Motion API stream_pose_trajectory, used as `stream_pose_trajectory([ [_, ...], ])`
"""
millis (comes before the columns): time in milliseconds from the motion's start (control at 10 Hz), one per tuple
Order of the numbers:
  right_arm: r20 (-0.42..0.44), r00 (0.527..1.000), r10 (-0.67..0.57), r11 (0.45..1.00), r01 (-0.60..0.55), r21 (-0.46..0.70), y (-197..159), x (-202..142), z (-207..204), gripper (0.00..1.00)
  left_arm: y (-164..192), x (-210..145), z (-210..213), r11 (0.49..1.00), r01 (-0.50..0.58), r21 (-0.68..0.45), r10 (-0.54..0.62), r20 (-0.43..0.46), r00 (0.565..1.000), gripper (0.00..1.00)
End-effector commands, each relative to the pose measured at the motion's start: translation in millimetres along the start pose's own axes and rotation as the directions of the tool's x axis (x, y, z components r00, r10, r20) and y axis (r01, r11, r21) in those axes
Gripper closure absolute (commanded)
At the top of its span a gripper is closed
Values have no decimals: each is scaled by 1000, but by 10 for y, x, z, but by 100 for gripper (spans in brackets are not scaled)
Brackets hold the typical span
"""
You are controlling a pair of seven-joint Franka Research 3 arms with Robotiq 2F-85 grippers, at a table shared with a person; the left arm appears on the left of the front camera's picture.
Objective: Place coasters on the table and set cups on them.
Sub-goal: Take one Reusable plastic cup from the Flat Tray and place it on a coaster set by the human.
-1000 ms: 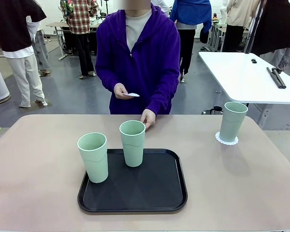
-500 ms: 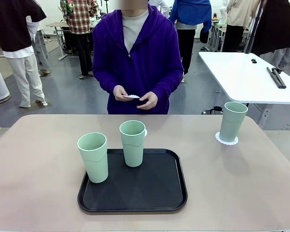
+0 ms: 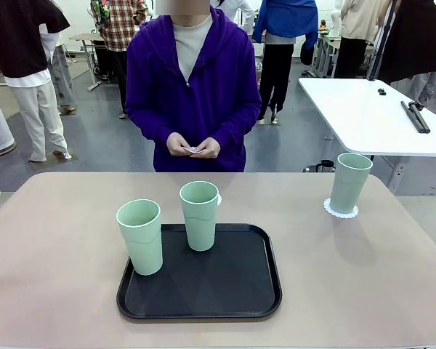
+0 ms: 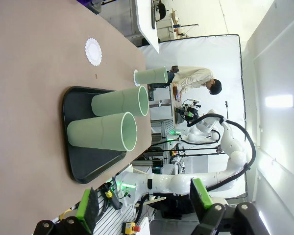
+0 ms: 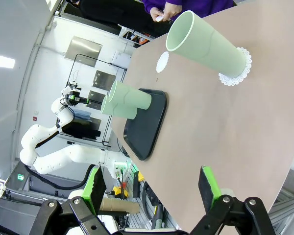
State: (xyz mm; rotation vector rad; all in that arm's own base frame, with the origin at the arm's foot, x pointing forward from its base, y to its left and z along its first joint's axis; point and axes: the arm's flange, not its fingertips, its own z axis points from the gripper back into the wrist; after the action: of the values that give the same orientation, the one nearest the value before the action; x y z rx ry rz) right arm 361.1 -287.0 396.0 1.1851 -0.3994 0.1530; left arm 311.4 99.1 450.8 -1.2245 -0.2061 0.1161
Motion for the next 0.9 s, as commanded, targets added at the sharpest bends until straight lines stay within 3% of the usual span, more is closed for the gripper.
stream_pose_trajectory([
  [0, 2, 1000, -4, 1000, 4, -6, 3, 5, 5, 0, 5, -3, 19, 1000, 13, -17, -13, 4, 1000, 0],
  [800, 2, 1000, -4, 1000, 4, -6, 3, 5, 5, 0, 5, -3, 19, 1000, 13, -17, -13, 4, 1000, 0],
])
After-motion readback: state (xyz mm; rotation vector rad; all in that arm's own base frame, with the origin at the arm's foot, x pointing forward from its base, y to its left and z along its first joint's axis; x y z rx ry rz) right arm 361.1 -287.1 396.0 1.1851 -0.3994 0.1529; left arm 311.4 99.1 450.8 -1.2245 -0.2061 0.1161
